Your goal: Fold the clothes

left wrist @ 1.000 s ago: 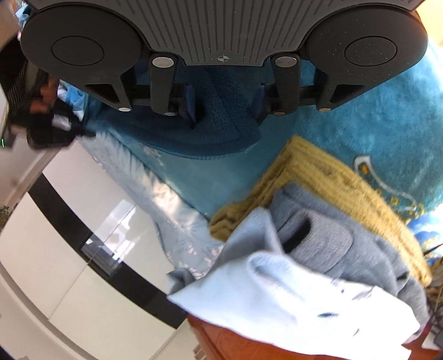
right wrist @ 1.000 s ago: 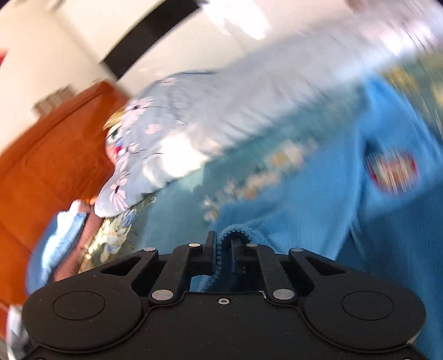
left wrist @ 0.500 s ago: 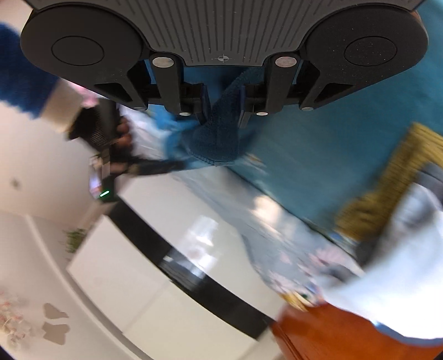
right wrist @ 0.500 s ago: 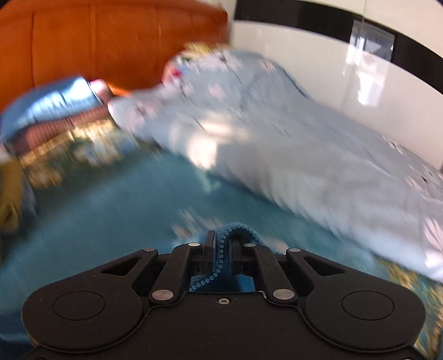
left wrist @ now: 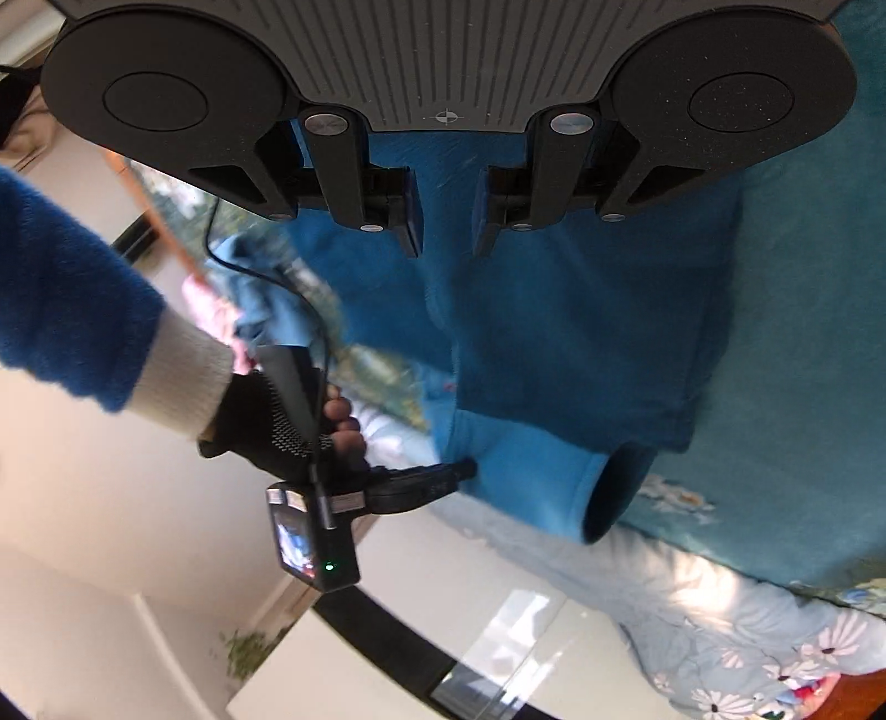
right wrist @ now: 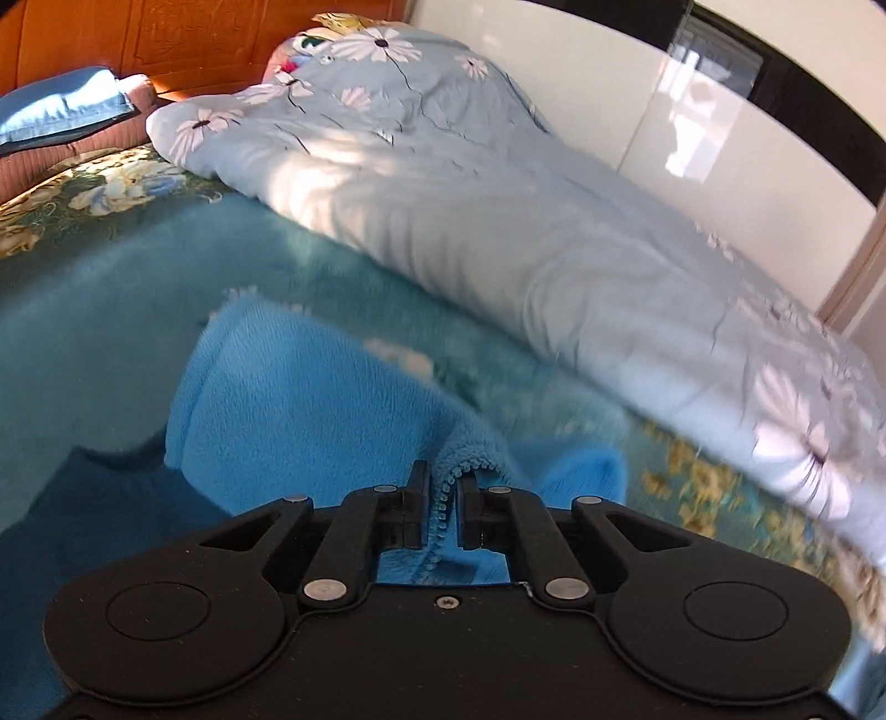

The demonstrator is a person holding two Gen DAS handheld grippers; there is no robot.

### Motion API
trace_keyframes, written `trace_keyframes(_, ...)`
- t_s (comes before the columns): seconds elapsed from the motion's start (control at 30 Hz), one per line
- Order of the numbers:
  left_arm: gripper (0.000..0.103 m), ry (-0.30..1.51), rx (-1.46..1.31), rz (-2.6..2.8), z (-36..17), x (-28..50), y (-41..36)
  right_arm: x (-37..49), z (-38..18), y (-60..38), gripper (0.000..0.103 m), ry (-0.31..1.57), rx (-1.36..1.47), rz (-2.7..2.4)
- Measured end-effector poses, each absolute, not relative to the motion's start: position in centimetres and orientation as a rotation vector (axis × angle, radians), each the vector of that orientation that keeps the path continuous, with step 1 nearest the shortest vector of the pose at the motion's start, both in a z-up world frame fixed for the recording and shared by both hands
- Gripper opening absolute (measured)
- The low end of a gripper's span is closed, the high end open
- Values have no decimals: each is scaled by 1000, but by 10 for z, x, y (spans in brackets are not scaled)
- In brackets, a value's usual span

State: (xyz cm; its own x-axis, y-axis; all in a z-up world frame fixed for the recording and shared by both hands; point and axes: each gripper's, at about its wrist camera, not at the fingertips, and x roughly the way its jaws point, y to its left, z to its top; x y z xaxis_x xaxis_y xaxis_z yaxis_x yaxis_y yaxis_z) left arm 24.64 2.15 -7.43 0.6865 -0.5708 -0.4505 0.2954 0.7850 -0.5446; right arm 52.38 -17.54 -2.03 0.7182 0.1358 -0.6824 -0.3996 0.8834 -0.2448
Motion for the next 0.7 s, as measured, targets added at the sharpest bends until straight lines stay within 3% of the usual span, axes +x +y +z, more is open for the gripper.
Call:
trace_keyframes(0.03,16,640,-467,-502,-72,244,26,524,-24,-175,8,717,-378,301)
trace_keyframes(0.1,27,613,-476,-469,-64,247,41,522,-27,-180,8,713,-340,304)
trace_keyframes(0.13,40,600,-469,-433,-60,243,48,521,-25,-183,9,707,-314,307)
trace_keyframes(0.17,45,591,-458,-391,-57,243,55,519,-22,-186,11,699,-284,310)
trace_keyframes(0.23,48,612,-450,-314,-60,252,67,511,-16,-196,24,677,-192,328)
trace_keyframes(0.3,58,665,-457,-263,-70,267,74,502,-12,-210,32,666,-93,353)
trace_keyframes(0.37,63,714,-451,-250,-80,280,75,496,-13,-225,32,662,-36,348)
trace_keyframes(0.47,62,747,-456,-274,-88,287,72,489,-16,-247,36,657,16,316)
trace_keyframes(0.53,56,758,-472,-281,-92,286,71,485,-19,-261,37,656,53,294)
trace_keyframes(0.63,20,741,-474,-247,-93,283,66,486,-27,-278,37,667,135,275)
trace_keyframes(0.7,17,706,-479,-221,-88,269,65,489,-31,-286,38,662,193,279)
